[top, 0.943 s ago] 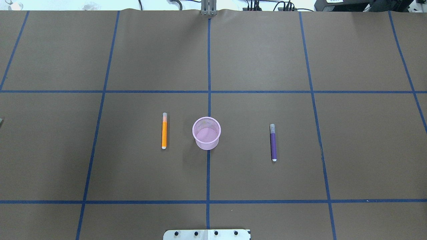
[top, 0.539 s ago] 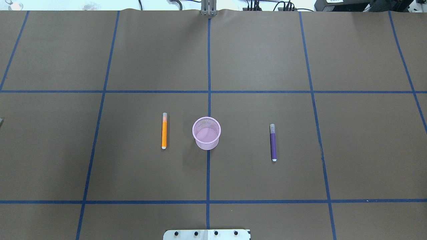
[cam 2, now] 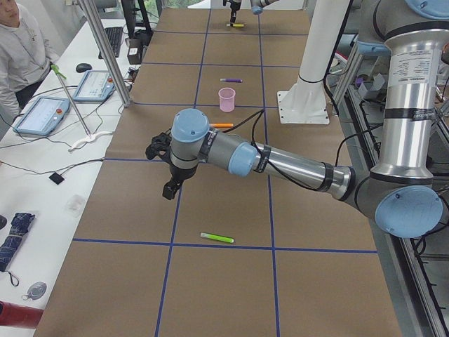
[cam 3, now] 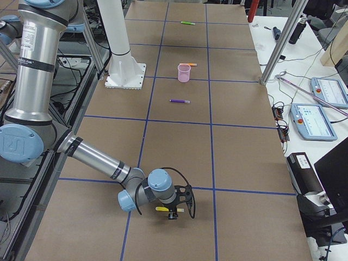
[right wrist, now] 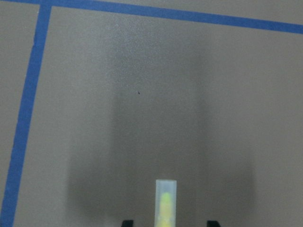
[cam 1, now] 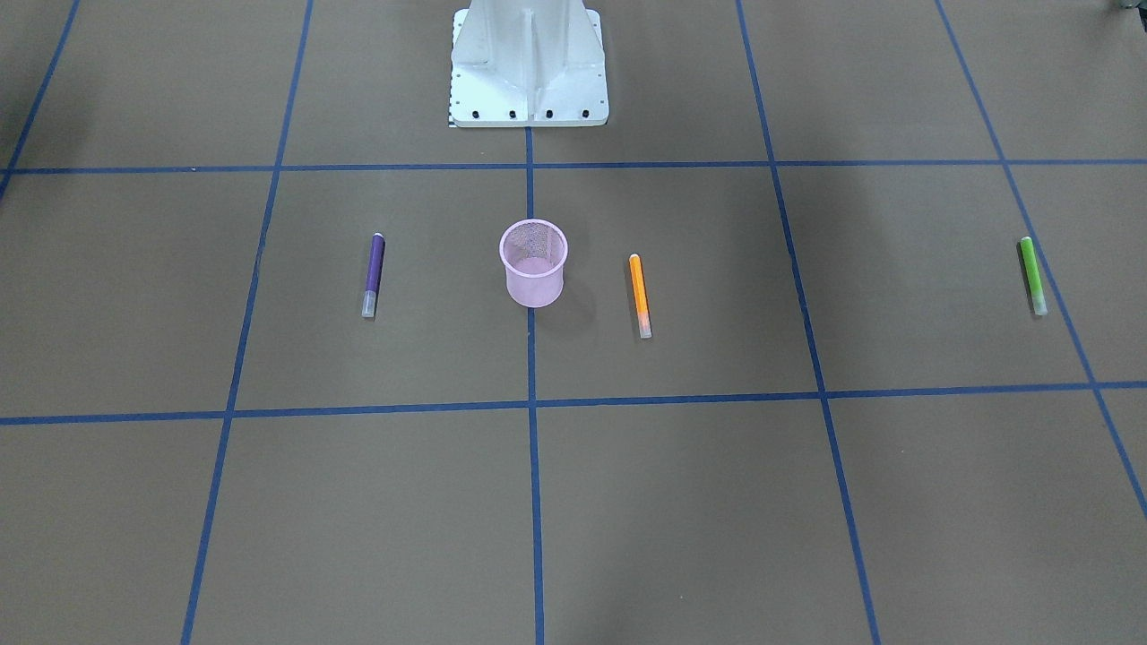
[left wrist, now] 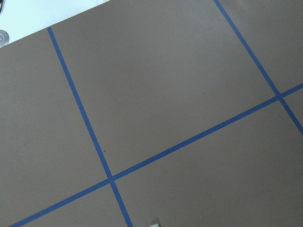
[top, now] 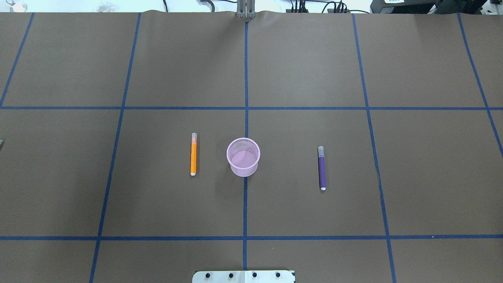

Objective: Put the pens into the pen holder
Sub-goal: 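Grasp the yellow highlighter with the right gripper and lift it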

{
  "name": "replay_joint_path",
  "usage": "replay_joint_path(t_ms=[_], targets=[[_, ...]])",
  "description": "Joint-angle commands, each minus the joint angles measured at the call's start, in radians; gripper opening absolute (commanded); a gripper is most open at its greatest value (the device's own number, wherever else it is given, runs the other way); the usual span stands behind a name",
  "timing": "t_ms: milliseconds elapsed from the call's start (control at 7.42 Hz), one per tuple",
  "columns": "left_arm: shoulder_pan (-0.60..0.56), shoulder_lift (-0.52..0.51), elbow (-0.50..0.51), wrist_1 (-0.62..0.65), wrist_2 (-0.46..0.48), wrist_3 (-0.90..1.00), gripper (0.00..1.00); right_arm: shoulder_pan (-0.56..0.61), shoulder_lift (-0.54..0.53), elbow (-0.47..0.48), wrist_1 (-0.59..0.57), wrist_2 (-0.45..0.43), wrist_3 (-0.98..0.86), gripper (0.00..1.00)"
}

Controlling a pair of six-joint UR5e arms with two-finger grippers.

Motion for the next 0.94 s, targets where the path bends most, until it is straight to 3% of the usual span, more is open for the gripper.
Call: replay_joint_path(t_ms=[0,539,809], targets=[[0.0,0.001,-0.001,0.0,0.0,0.0,1.0,-0.006,0.0,-0.006,0.0,0.0,0.0,0.58],[0.0,0.001,-0.001,0.0,0.0,0.0,1.0,-0.007,0.0,-0.013,0.0,0.0,0.0,0.41],[0.0,0.003,-0.003,0.0,0.0,0.002,1.0,-0.007,0.0,-0.013,0.0,0.0,0.0,0.0]])
